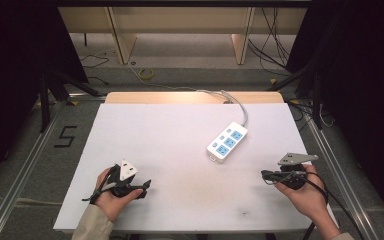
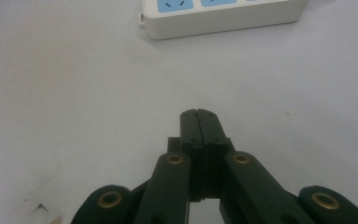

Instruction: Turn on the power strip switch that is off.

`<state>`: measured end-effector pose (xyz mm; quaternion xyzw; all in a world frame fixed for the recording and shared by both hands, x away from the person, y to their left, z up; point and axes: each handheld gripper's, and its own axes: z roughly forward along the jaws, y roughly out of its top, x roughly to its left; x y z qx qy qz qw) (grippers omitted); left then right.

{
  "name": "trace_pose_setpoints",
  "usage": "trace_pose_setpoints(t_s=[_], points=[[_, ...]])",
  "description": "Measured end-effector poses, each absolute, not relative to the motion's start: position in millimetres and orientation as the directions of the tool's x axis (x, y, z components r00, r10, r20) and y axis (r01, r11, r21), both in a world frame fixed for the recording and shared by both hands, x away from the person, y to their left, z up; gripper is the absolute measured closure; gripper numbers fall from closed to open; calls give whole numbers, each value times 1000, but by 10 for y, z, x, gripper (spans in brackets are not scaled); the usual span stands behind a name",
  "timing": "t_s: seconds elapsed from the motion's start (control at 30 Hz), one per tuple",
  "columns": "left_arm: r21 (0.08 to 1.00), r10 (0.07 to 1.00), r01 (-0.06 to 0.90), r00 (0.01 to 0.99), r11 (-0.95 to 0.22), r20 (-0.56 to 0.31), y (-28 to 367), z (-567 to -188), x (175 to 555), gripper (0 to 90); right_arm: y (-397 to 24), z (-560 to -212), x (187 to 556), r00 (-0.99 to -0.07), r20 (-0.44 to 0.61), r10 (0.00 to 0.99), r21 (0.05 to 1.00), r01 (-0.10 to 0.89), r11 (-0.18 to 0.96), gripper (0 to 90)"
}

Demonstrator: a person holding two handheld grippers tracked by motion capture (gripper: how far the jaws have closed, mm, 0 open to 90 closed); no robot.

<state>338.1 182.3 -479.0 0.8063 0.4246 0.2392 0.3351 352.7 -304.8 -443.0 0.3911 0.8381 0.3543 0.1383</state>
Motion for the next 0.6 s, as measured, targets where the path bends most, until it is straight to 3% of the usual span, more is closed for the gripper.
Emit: trace_pose_setpoints(t_s=[0.6], points=[[740,847,530,522,-414,99,1832,-4797,3384,235,-2939,-4409,3686,-669,49,741,658,580,480,900]])
